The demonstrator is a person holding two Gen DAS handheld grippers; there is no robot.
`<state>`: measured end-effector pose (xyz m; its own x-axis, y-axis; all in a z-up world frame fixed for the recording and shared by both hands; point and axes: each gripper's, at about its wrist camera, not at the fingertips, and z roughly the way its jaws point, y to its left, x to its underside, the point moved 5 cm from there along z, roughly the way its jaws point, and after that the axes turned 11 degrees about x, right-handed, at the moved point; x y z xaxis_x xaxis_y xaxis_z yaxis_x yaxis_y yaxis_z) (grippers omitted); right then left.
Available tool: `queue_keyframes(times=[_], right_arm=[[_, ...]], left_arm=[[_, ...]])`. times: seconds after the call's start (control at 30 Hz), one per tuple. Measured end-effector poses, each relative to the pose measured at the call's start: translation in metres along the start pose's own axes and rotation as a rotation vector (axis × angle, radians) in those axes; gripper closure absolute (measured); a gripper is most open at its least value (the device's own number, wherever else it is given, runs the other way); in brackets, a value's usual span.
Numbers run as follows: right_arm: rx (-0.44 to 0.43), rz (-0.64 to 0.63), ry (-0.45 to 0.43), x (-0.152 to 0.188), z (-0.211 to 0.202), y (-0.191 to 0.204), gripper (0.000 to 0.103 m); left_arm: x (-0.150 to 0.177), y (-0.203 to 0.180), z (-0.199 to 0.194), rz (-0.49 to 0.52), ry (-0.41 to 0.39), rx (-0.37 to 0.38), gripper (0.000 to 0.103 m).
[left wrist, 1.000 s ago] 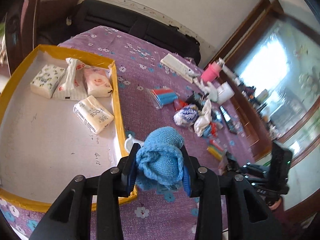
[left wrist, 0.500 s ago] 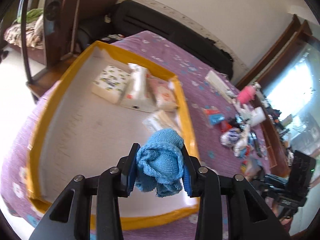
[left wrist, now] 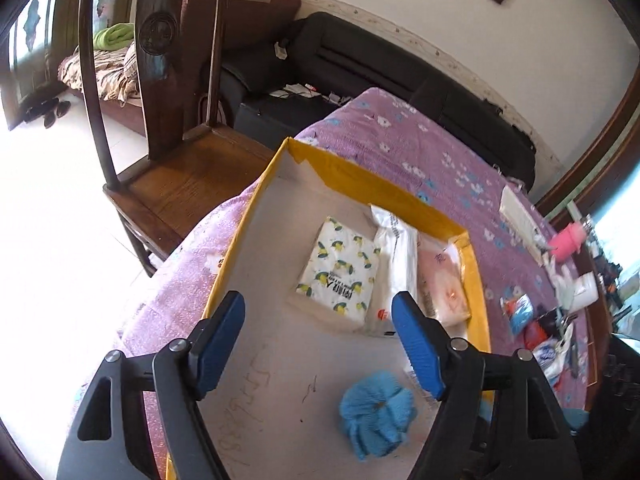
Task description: Organize soft objects
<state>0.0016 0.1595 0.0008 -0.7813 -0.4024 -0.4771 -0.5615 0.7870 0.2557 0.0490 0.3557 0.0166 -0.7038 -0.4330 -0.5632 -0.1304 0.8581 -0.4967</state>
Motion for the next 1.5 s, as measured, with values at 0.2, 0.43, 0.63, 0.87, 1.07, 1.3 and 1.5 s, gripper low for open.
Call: queue_keyframes(times=[0.2,0.43,0.63,0.87,1.07,1.3,1.5], right_arm=[[-0.015,0.026,-0.012,-0.015,0.006,-0.009,0.034],[0.117,0.040,-0.134,0.009,-0.058,-0.059,0.027],[0.236,0.095,-0.059,0.044,-0.049,-0.094,0.027],[0.293,0.031,0.020,0.064,-0.013,-0.082,0.032],[0.483,-0.260,0.001,0.116,-0.033,-0.050,0.032],[0.562,-0.206,0.021,0.161,-0.075,-0.098,0.022],[0.528,0.046,-0.055,0.189,-0.136,-0.172,0.022]], left_arm=[[0.014,-0.002,-0.008,-0.005,-0.006,0.034,0.024],[0.032,-0.020,-0.041,0.038,-0.063,0.067,0.018],[0.057,-0.038,-0.043,0.102,-0.058,0.019,0.018],[0.080,-0.068,-0.033,0.141,-0.001,0.050,0.018],[0.096,-0.092,-0.032,0.176,0.024,0.082,0.018],[0.133,-0.152,-0.036,0.353,0.075,0.150,0.018],[0.185,-0.200,-0.009,0.462,0.203,0.224,0.018]])
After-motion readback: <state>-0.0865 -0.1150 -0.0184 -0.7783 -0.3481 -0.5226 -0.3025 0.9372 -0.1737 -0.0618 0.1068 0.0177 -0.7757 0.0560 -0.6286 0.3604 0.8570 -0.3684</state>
